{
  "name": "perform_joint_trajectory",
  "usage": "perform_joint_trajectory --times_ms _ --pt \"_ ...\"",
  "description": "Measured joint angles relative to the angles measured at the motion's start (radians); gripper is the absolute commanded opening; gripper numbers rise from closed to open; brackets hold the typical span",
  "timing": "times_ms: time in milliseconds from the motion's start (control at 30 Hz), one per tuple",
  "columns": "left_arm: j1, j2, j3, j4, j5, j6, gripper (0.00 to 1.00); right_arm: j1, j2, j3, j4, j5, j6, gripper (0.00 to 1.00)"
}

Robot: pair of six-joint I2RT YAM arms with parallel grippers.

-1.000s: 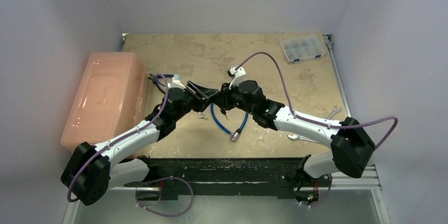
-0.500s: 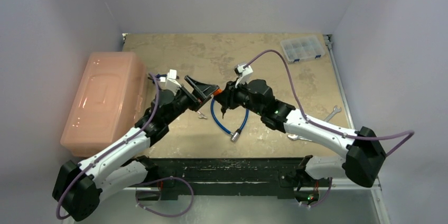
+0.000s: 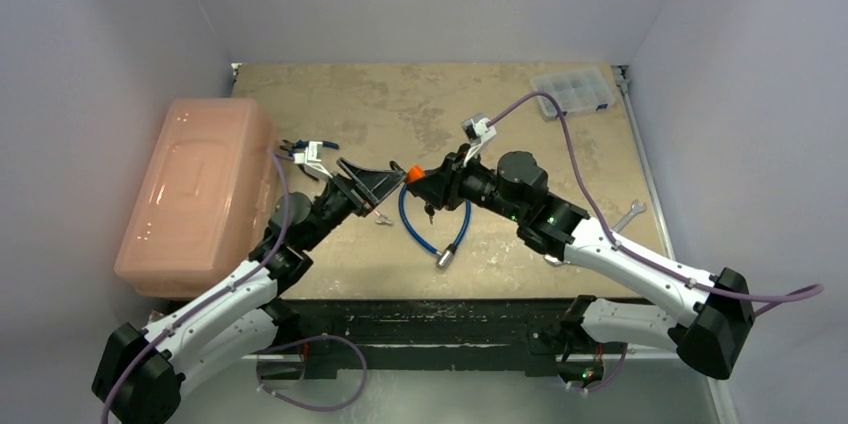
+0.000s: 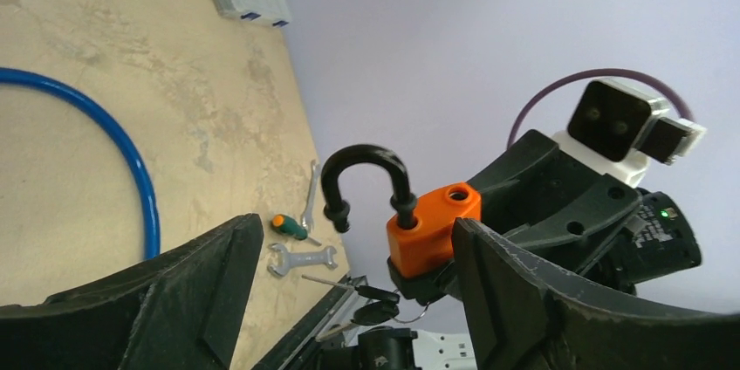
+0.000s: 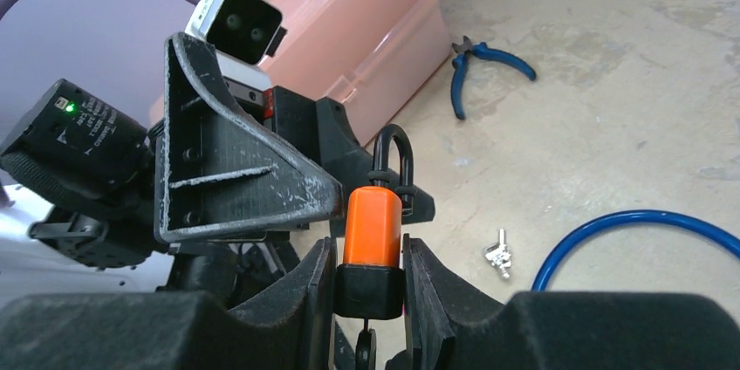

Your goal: Unlock with the key

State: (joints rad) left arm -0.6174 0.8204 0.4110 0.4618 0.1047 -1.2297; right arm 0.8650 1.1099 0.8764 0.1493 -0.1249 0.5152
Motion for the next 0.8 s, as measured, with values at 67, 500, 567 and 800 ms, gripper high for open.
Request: perform_joint_trajectory --times_ms 67,500,567,800 --pt "0.0 0.0 -0.011 0.044 0.003 -0.006 0.81 0.0 0.0 -0.001 0.001 -0.017 0.012 0.0" --pt "0.0 0.033 -0.062 0.26 0.016 -0.062 0.46 0.0 0.004 -0.019 0.051 -0.12 0.084 0.0" --pt "0.0 0.033 -0.062 0.261 0.014 -0.068 0.41 0.0 0.004 -0.019 0.06 -0.129 0.088 0.0" --pt "0.001 0.039 -0.005 0.074 -0.019 -0.077 0.32 -0.003 0.034 -0.019 0.052 -0.114 0.062 0.0"
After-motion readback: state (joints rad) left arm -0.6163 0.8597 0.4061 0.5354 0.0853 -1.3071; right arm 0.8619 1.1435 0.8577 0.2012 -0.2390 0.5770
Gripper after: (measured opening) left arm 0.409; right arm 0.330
